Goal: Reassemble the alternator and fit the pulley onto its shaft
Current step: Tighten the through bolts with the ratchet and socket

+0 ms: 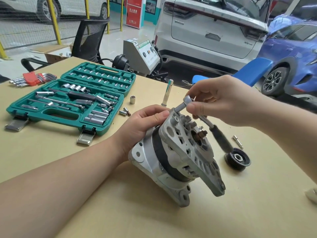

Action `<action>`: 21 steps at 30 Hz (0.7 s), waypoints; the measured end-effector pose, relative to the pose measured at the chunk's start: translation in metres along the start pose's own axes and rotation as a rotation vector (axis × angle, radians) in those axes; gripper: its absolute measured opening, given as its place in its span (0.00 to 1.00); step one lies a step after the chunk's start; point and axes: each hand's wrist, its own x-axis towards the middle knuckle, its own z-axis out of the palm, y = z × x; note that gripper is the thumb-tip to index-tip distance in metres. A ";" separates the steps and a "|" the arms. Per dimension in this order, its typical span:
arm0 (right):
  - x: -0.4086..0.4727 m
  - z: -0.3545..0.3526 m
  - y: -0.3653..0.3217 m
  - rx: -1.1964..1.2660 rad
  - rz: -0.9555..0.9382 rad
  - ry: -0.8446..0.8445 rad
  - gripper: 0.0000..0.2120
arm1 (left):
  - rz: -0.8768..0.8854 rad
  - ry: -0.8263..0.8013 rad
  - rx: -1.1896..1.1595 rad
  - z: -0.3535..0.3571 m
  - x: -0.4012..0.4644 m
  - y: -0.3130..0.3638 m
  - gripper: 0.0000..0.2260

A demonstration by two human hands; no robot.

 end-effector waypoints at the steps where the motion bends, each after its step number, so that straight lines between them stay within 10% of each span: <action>1: 0.001 0.002 -0.001 0.021 0.031 0.010 0.12 | 0.009 -0.004 0.005 -0.001 0.000 0.000 0.06; 9: 0.002 0.007 -0.008 0.067 0.189 0.031 0.15 | 0.017 -0.049 -0.022 -0.005 0.003 -0.003 0.04; 21: -0.006 0.000 0.001 -0.251 -0.137 0.020 0.12 | 0.032 -0.041 -0.005 -0.001 -0.001 0.001 0.03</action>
